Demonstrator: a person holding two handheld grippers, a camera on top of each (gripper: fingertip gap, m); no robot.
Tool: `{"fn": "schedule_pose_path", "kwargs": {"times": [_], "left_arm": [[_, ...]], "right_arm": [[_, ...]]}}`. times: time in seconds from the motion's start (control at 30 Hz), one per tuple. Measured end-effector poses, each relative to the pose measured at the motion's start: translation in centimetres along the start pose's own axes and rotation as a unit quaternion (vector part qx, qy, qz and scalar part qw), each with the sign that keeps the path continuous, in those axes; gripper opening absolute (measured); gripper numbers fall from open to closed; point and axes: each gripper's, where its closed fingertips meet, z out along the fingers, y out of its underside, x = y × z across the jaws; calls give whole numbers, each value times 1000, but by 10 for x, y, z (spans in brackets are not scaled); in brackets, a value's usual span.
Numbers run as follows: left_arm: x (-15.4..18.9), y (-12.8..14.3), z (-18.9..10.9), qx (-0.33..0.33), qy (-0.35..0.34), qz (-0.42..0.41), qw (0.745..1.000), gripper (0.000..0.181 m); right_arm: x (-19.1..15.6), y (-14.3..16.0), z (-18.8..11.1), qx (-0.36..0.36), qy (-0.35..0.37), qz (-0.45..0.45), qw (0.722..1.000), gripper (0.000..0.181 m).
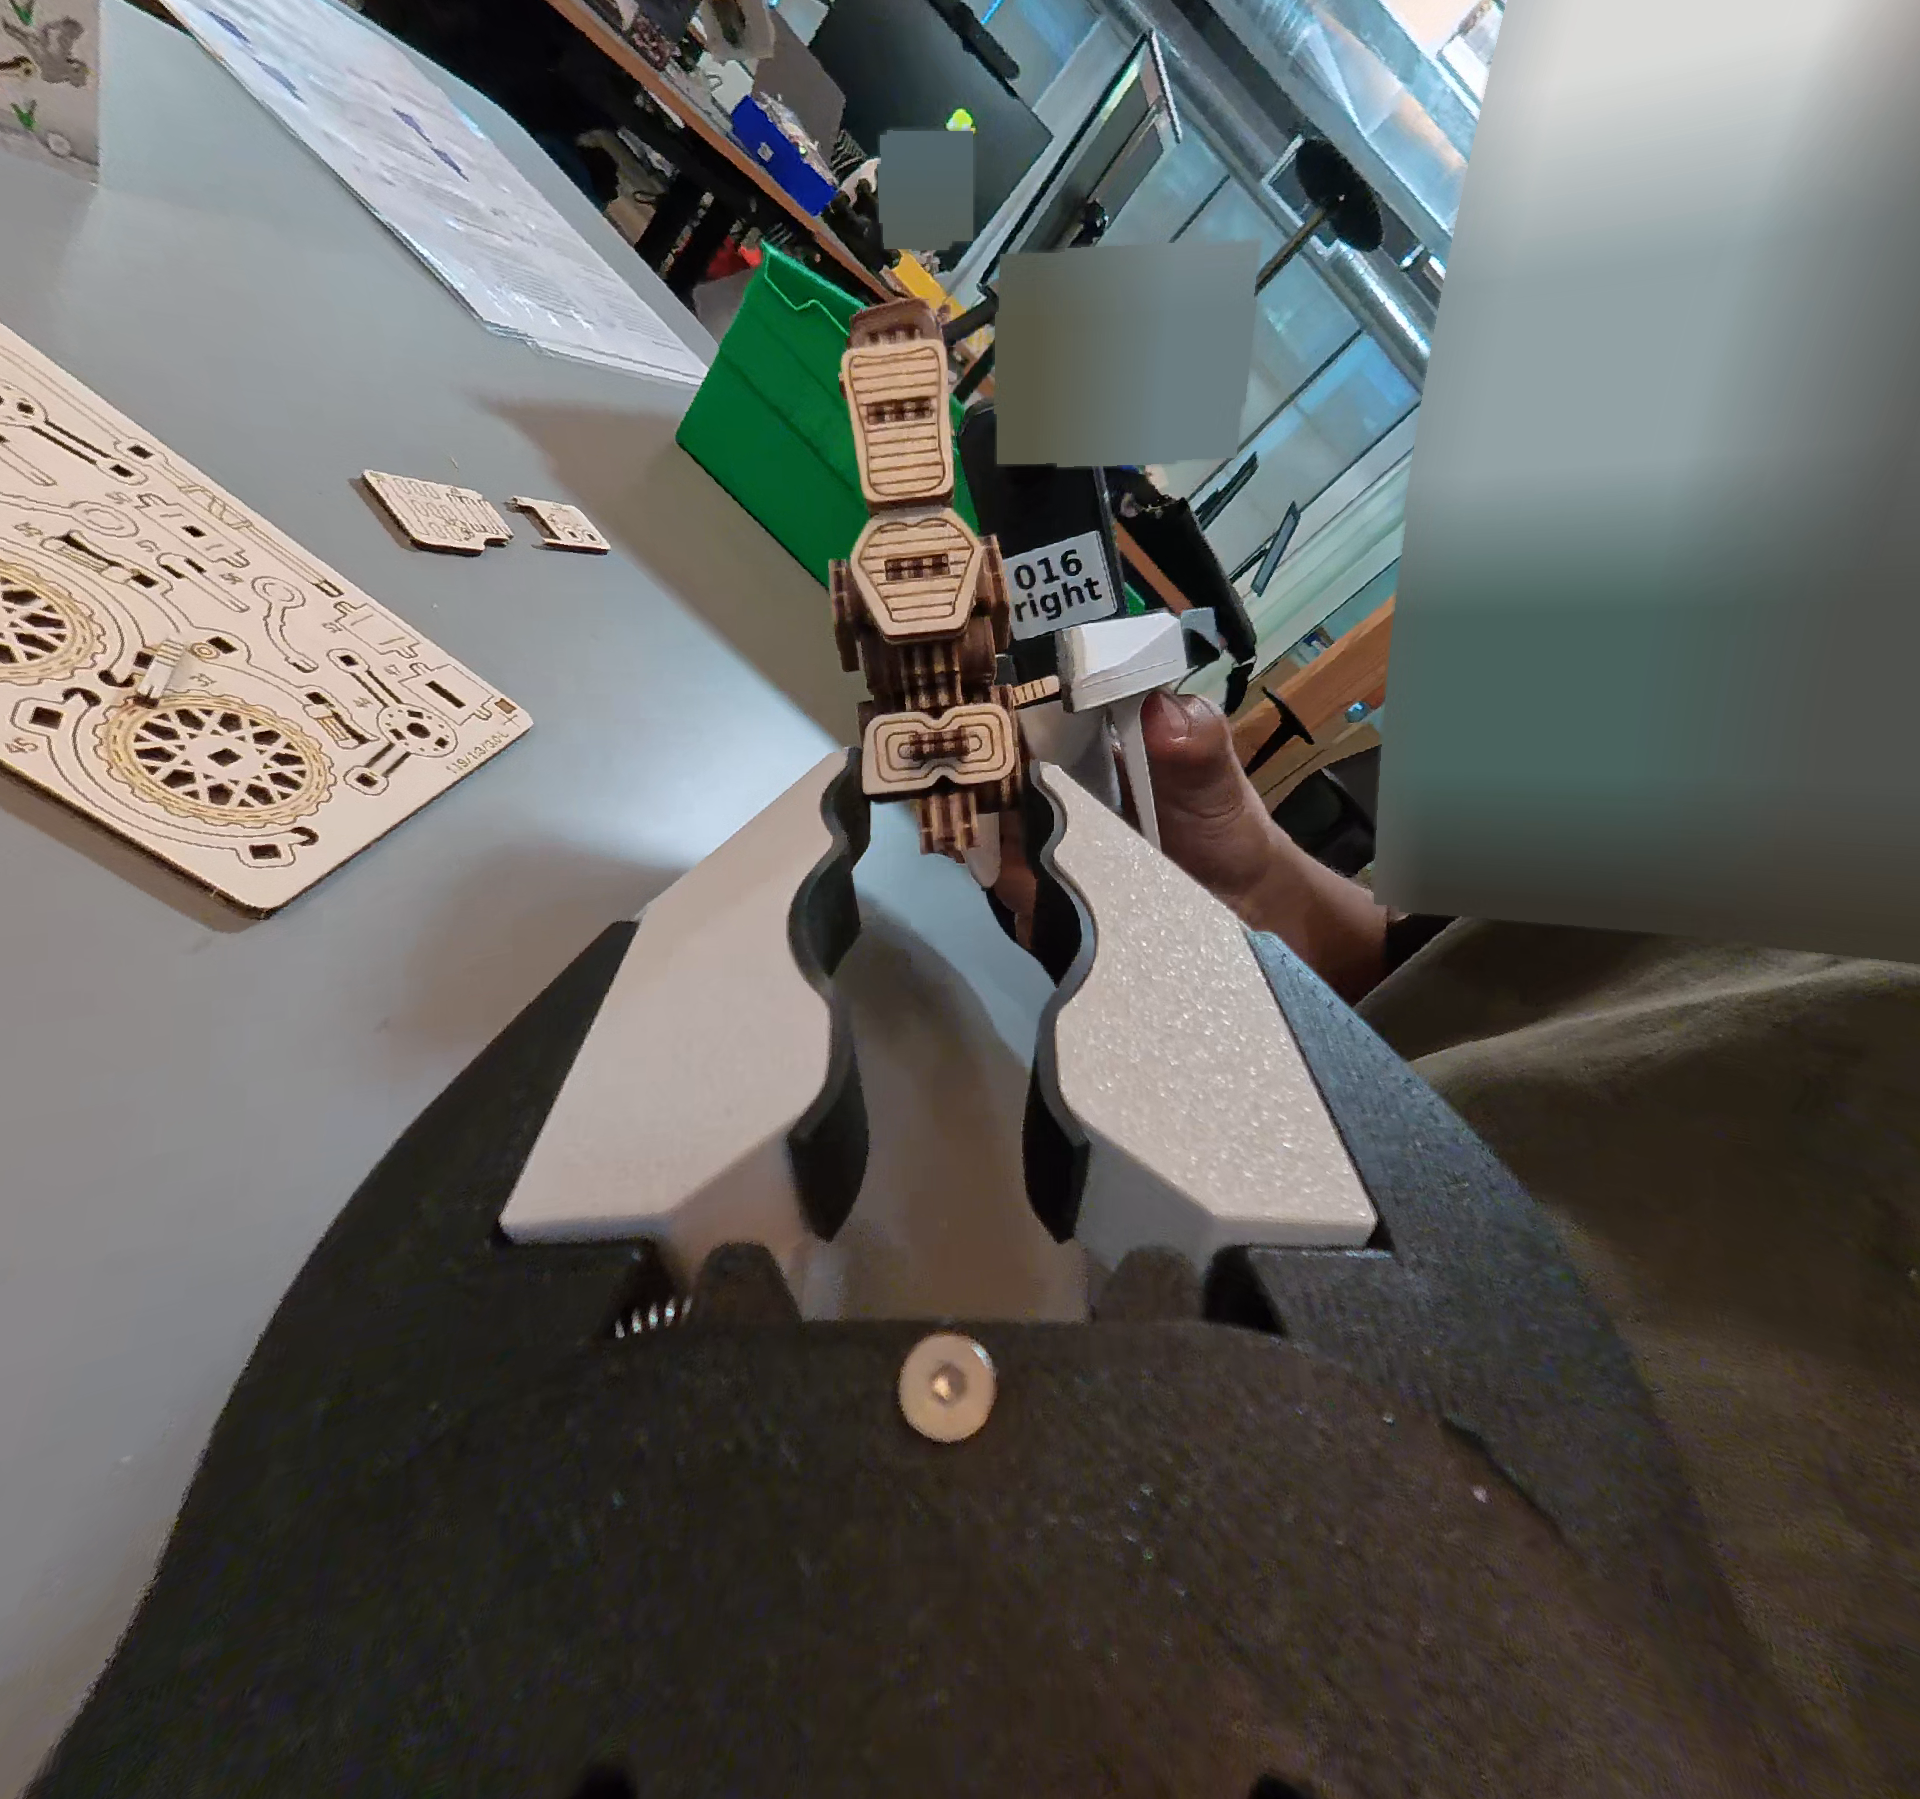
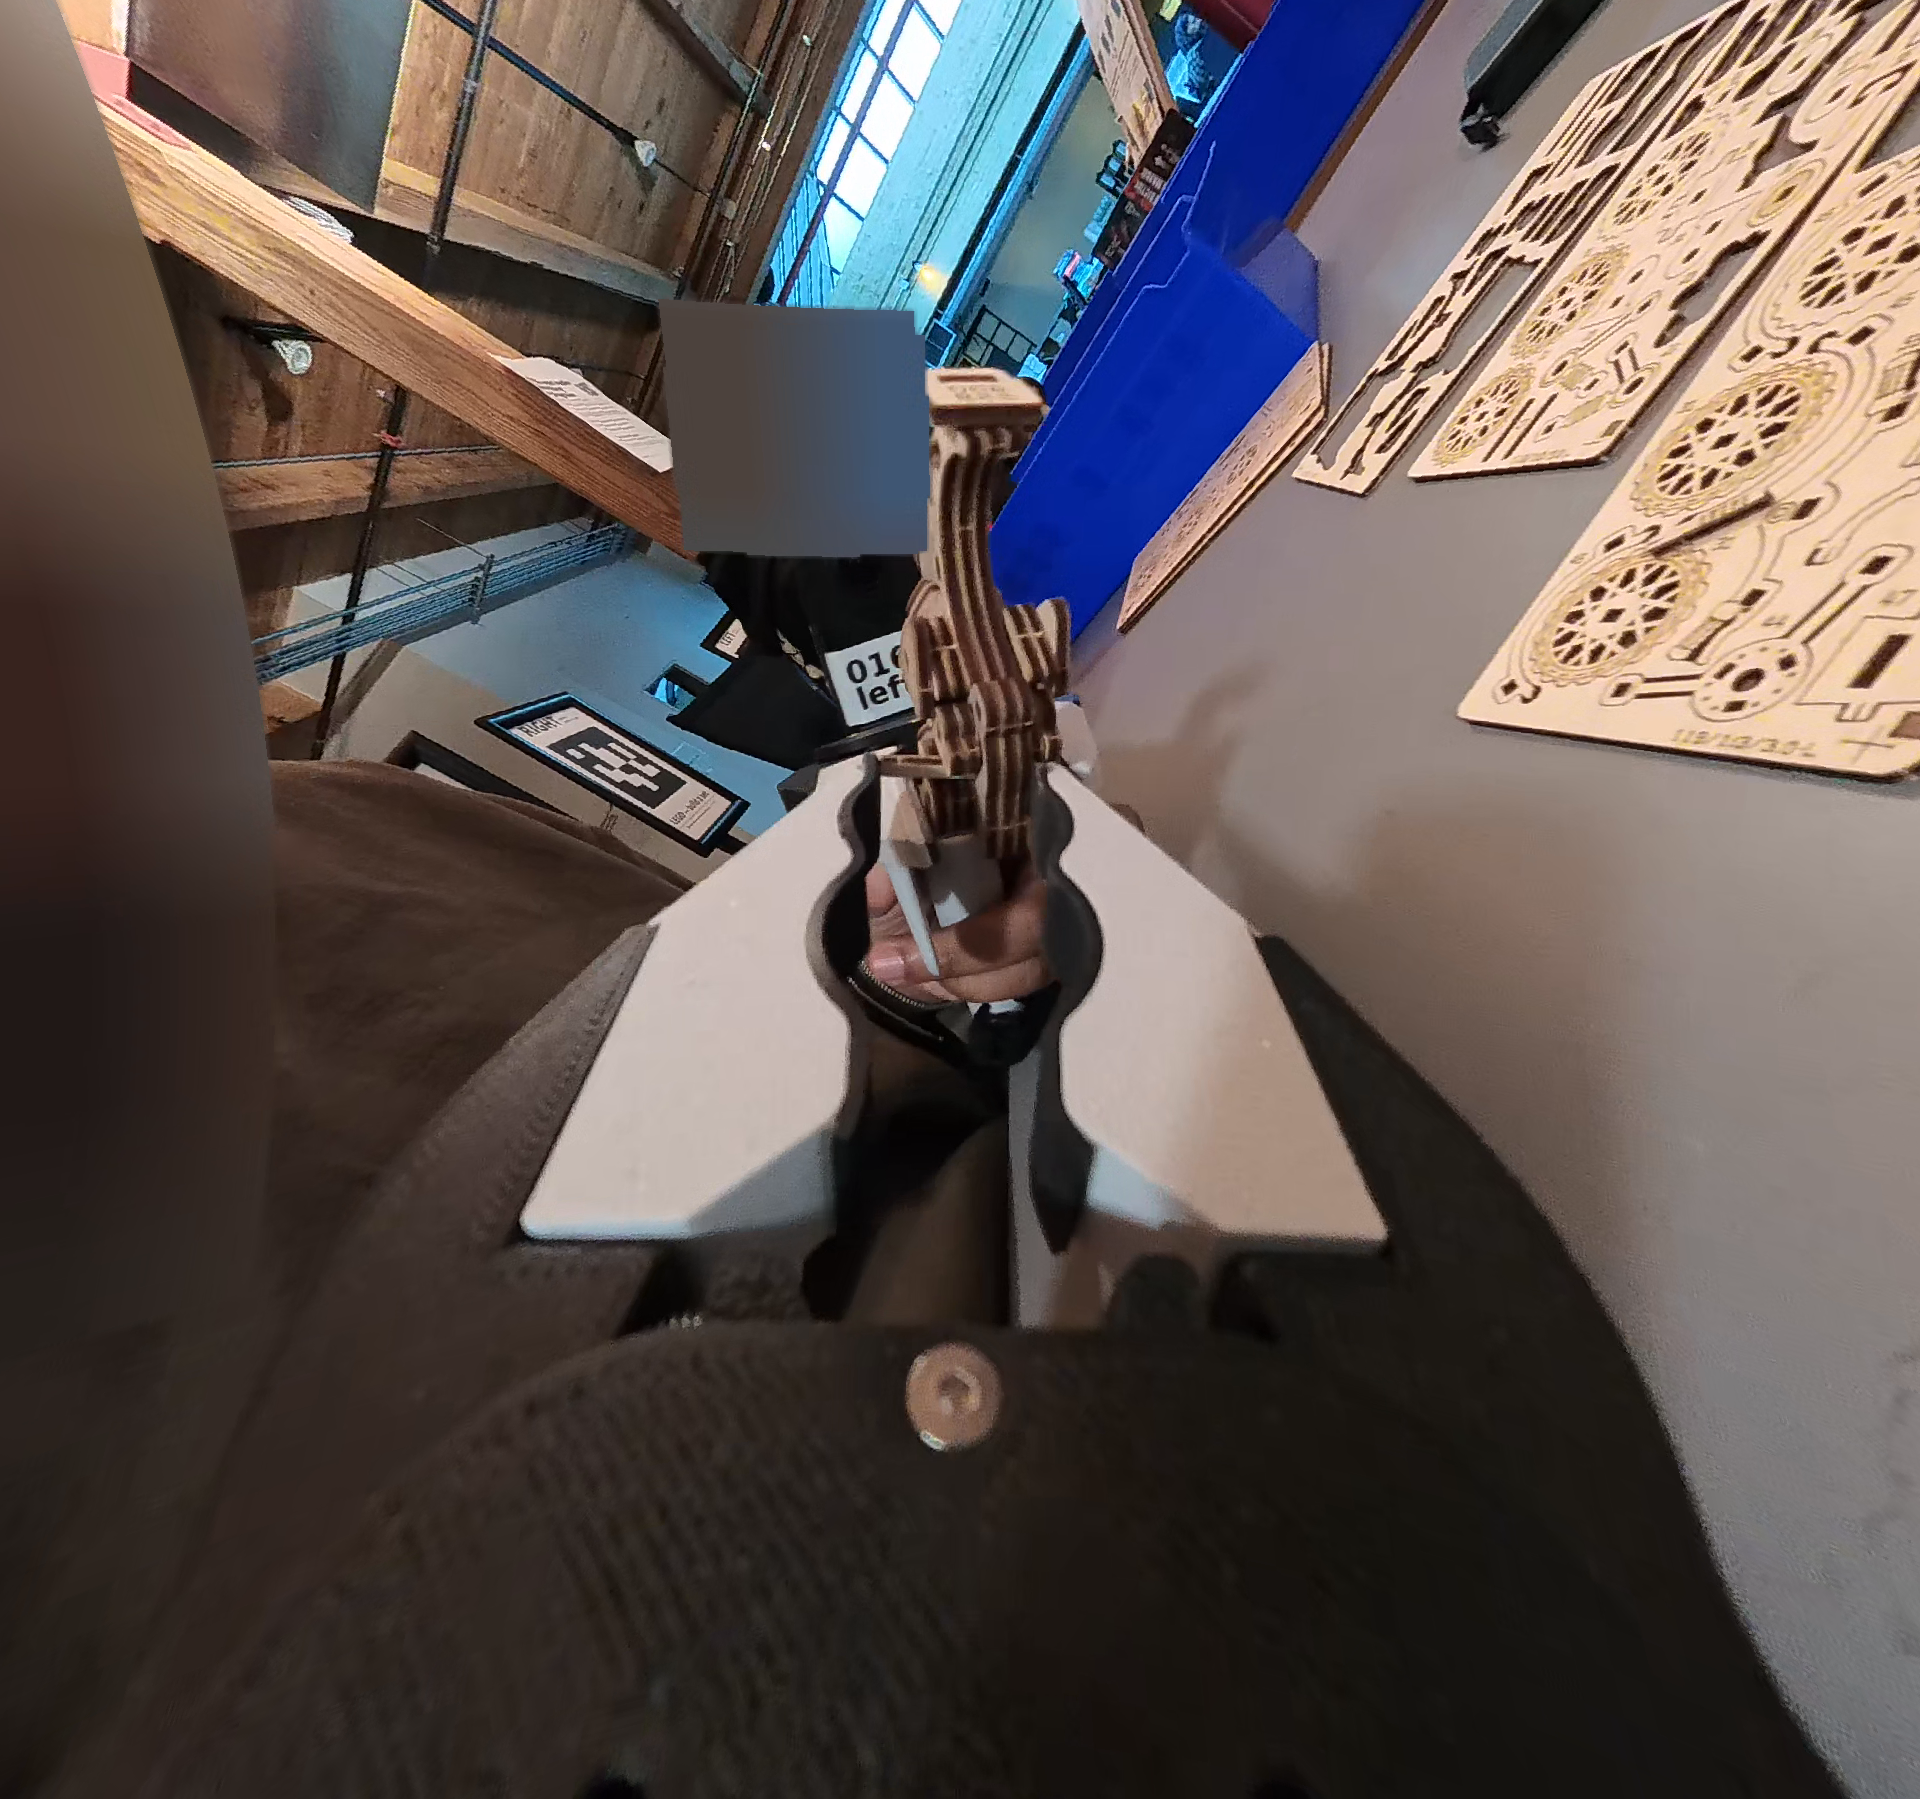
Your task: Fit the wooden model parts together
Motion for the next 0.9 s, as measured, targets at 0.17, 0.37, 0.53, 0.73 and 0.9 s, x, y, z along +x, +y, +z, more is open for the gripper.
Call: {"fn": "schedule_pose_path", "kwargs": {"times": [0.17, 0.37, 0.53, 0.73, 0.9], "left_arm": [[-1, 0, 0, 0, -2, -7, 1000, 26], [-2, 2, 1, -2, -5, -17, 1000, 26], [-2, 2, 0, -2, -8, -28, 1000, 26], [0, 0, 0, 3, 0, -34, 999, 26], [1, 0, -1, 6, 5, -36, 999, 26]], "right_arm": [[0, 0, 1, -3, 0, -3, 1000, 26], [2, 1, 1, -6, 1, -8, 1000, 26], [4, 3, 3, -12, 7, -19, 1000, 25], [3, 2, 5, -12, 19, -42, 999, 25], [1, 2, 4, -14, 11, -36, 999, 24]]}}
